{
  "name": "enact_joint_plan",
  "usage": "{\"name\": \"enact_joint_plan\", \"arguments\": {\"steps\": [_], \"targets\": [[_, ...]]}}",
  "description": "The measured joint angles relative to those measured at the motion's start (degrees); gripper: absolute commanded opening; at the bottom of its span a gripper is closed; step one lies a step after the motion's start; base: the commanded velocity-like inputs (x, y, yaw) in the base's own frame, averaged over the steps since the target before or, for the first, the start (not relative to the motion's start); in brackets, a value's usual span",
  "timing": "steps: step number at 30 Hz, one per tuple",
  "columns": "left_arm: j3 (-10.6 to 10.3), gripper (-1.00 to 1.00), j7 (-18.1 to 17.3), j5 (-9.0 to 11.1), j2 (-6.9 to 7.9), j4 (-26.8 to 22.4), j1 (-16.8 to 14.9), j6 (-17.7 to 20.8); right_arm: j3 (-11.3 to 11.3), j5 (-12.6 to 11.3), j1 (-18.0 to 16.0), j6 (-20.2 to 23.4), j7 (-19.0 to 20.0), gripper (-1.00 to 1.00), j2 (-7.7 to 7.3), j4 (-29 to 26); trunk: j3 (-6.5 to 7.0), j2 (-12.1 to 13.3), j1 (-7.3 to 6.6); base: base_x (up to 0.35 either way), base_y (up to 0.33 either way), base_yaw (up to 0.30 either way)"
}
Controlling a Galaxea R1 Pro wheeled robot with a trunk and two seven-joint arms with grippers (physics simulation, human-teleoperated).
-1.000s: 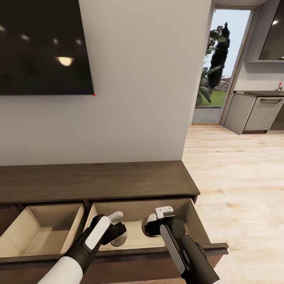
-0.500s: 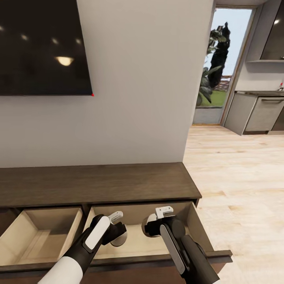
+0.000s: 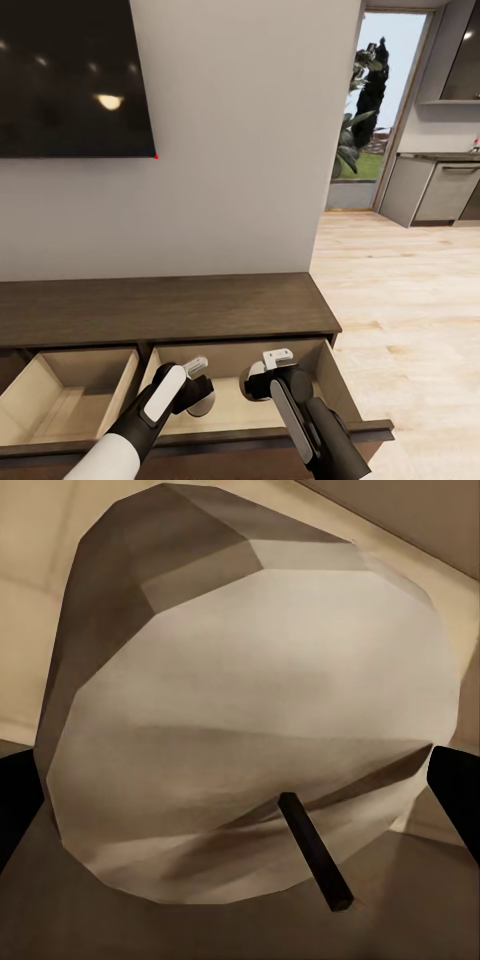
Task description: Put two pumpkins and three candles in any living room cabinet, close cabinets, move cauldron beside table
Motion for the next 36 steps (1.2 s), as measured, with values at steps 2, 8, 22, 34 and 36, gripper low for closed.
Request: {"name": "enact_joint_plan", "arguments": {"steps": [2, 8, 22, 34, 36], "targets": [[0.0, -1.0, 0.0, 0.0, 0.0, 0.0, 0.0, 0.0, 0.0, 0.0, 0.0, 0.0, 0.0, -1.0, 0.0, 0.0, -0.36, -0.8, 0.44, 0.0, 0.0, 0.0], [0.0, -1.0, -0.1, 0.0, 0.01, 0.0, 0.0, 0.0, 0.0, 0.0, 0.0, 0.0, 0.0, -1.0, 0.0, 0.0, -1.44, -3.2, 1.76, 0.0, 0.0, 0.0], [0.0, -1.0, -0.2, 0.1, 0.02, 0.0, 0.0, 0.0, 0.0, 0.0, 0.0, 0.1, 0.0, -1.0, 0.0, 0.0, -1.98, -4.4, 2.4, 0.033, 0.0, 0.0], [0.0, -1.0, -0.1, 0.1, 0.0, 0.0, 0.0, 0.1, 0.0, 0.1, 0.0, 0.2, 0.0, -1.0, 0.0, 0.0, -1.98, -4.4, 2.41, 0.063, 0.0, 0.0], [0.0, -1.0, -0.1, 0.1, 0.0, 0.0, 0.0, 0.0, 0.0, 0.0, 0.0, 0.2, 0.0, -1.0, -0.01, 0.0, -1.98, -4.4, 2.42, 0.016, 0.0, 0.0]]}}
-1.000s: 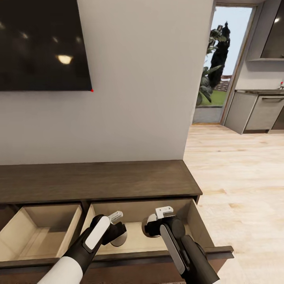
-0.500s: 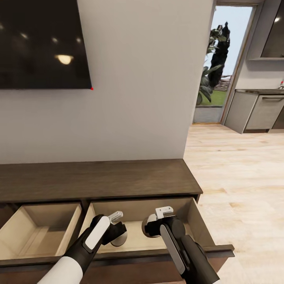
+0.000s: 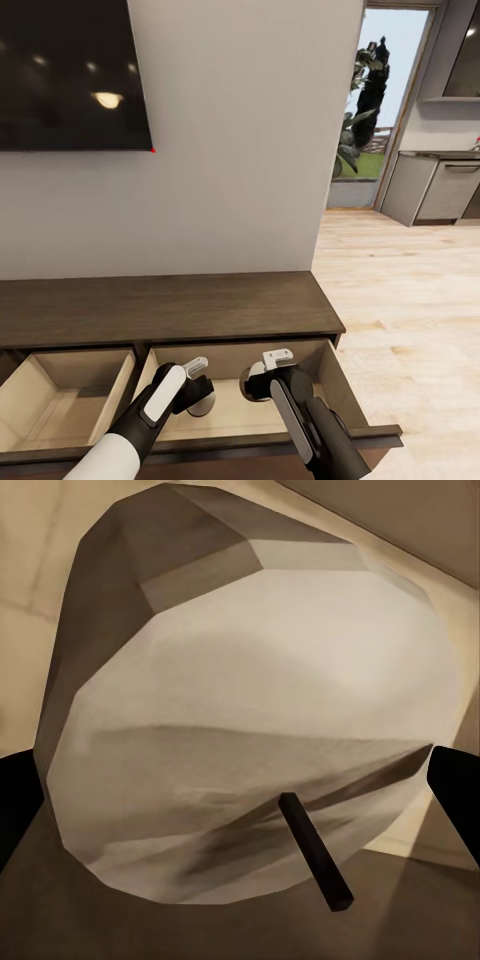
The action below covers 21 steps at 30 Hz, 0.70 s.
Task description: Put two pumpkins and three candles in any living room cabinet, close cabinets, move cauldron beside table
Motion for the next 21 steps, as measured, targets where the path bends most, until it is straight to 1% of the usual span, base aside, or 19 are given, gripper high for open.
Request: {"name": "enact_joint_plan", "arguments": {"steps": [5, 19, 21], "targets": [[0.0, -1.0, -0.1, 0.0, 0.0, 0.0, 0.0, 0.0, 0.0, 0.0, 0.0, 0.1, 0.0, -1.0, 0.01, 0.0, 0.0, 0.0, 0.0, 0.004, 0.0, 0.0], [0.3, -1.0, -0.8, 0.1, 0.18, 0.0, 0.0, 0.2, 0.1, 0.0, 0.0, 0.3, 0.0, -1.0, 0.01, 0.0, -3.1, -0.2, 0.37, 0.0, 0.0, 0.0], [0.3, -1.0, -0.8, 0.1, 0.18, 0.0, 0.0, 0.2, 0.0, 0.0, 0.0, 0.3, 0.0, -1.0, 0.01, 0.0, -3.1, -0.2, 0.36, 0.0, 0.0, 0.0]]}}
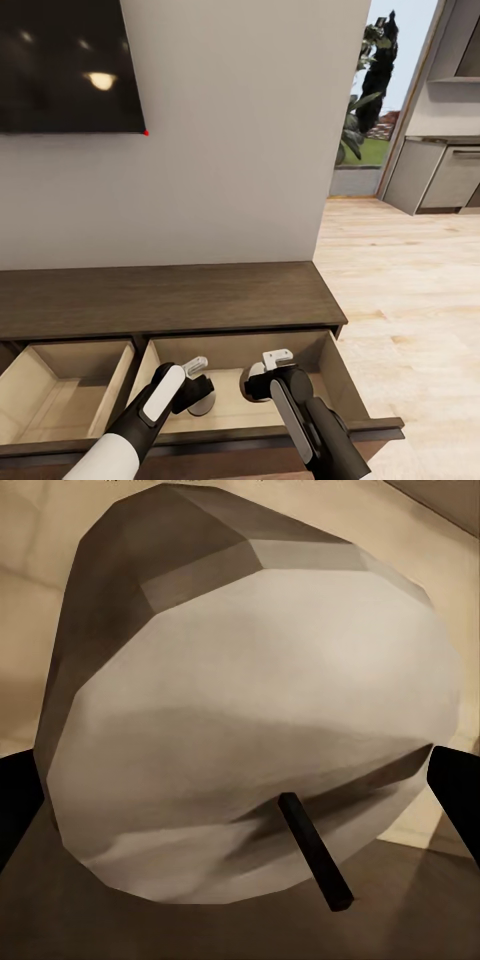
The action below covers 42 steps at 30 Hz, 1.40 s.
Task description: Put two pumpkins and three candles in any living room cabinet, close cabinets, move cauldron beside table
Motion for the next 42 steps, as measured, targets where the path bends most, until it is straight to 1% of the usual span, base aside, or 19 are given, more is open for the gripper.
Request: {"name": "enact_joint_plan", "arguments": {"steps": [2, 9, 20, 27, 32, 36, 40, 41, 42], "targets": [[0.0, -1.0, 0.0, 0.0, 0.0, 0.0, 0.0, 0.0, 0.0, 0.0, 0.0, 0.0, 0.0, -1.0, 0.0, 0.0, 0.0, 0.0, 0.0, 0.0, 0.0, 0.0], [0.0, -1.0, 0.0, 0.0, -0.04, 0.0, 0.0, 0.0, 0.0, 0.0, 0.0, 0.0, 0.0, -1.0, -0.01, -0.1, -1.55, -0.1, 0.19, 0.0, 0.0, 0.0], [0.0, -1.0, 0.0, 0.0, 0.0, 0.0, 0.0, 0.0, 0.0, 0.1, 0.0, 0.1, 0.0, -1.0, 0.0, -0.1, -1.55, -0.1, 0.18, 0.0, 0.0, 0.0], [0.0, -1.0, 0.1, 0.0, 0.0, 0.0, 0.0, 0.0, 0.0, 0.1, 0.0, 0.1, 0.0, -1.0, -0.01, -0.1, -3.1, -0.2, 0.37, 0.0, 0.0, 0.0], [0.0, -1.0, 0.0, 0.0, -0.03, 0.0, 0.0, 0.0, 0.0, 0.1, 0.0, 0.1, 0.0, -1.0, 0.0, -0.1, -3.1, -0.2, 0.36, 0.0, 0.0, 0.0], [0.0, -1.0, 0.1, 0.0, -0.02, 0.0, 0.0, 0.1, 0.0, 0.1, 0.0, 0.1, 0.0, -1.0, 0.0, -0.1, -3.99, -0.2, 0.47, 0.0, 0.0, 0.0], [0.1, -1.0, 0.1, 0.0, 0.0, 0.0, 0.0, 0.0, 0.0, 0.1, 0.0, 0.1, 0.0, -1.0, 0.0, -0.1, -3.99, -0.2, 0.46, 0.0, 0.0, 0.0], [0.1, -1.0, 0.1, 0.1, 0.0, 0.0, 0.0, 0.0, 0.0, 0.1, 0.0, 0.1, 0.0, 1.0, 0.0, -0.1, -3.99, -0.2, 0.46, 0.0, 0.0, 0.0], [0.1, -1.0, 0.1, 0.0, 0.0, 0.0, 0.0, 0.0, 0.0, 0.1, 0.0, 0.1, 0.0, 1.0, 0.0, -0.1, -3.99, -0.2, 0.46, 0.0, 0.0, 0.0]]}}
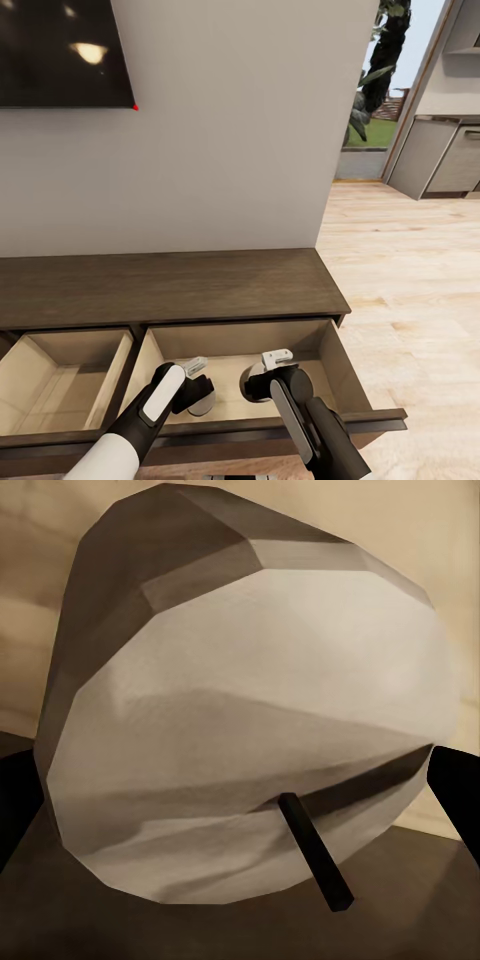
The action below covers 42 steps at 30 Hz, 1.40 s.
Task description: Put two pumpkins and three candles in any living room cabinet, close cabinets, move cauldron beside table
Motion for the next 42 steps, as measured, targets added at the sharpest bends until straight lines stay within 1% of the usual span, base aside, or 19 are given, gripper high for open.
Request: {"name": "enact_joint_plan", "arguments": {"steps": [14, 15, 25, 35, 42], "targets": [[0.0, -1.0, -0.1, 0.0, -0.01, 0.0, 0.0, 0.0, 0.0, 0.0, 0.0, 0.1, 0.0, 1.0, 0.0, 0.0, 0.0, 0.0, 0.0, 0.0, 0.0, 0.0], [0.0, 1.0, -0.1, 0.1, 0.0, 0.0, 0.0, 0.0, 0.0, 0.0, 0.0, 0.1, 0.0, 1.0, 0.0, 0.0, 0.0, 0.0, 0.0, 0.0, 0.0, 0.0], [0.0, 1.0, -0.1, 0.1, 0.0, 0.0, 0.0, 0.0, 0.0, 0.0, 0.0, 0.1, 0.0, 1.0, 0.0, 0.0, 0.0, 0.0, 0.0, 0.0, 0.0, 0.0], [0.1, 1.0, 0.3, 0.1, 0.13, -1.4, 0.0, 0.0, 0.0, 0.0, 0.0, 0.1, 0.0, 1.0, -0.01, -0.1, 2.21, 0.1, -0.26, 0.0, 0.0, 0.0], [0.2, 1.0, 0.4, 0.5, 0.37, -2.3, 0.0, 0.1, 0.0, 0.0, 0.0, 0.1, 0.0, 1.0, -0.06, -0.1, 3.76, 0.2, -0.44, 0.0, 0.0, 0.0]]}}
